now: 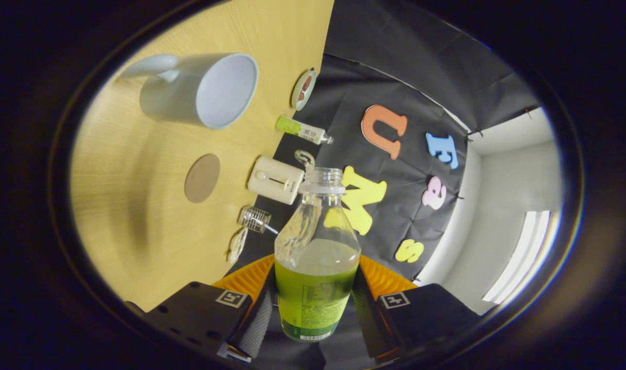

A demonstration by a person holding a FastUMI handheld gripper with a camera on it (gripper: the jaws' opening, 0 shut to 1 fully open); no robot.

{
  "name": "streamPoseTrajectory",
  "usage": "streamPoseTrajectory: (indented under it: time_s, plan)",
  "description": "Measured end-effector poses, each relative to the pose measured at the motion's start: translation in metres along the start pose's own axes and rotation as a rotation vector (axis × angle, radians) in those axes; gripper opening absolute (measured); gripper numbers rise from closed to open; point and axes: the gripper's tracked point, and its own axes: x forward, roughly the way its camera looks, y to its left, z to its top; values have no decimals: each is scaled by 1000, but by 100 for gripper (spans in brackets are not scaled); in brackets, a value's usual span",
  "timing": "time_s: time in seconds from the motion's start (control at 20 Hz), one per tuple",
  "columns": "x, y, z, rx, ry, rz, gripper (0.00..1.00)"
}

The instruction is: Take the bottle from table, then pour the juice into the cup, finally place the bottle on the coaster

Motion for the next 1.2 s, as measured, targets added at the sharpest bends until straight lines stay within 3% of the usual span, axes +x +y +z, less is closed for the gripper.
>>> streamPoseTrajectory:
  time_s: [1.2]
  plan:
    - [-2,-51,1,-193,-5,-79,79]
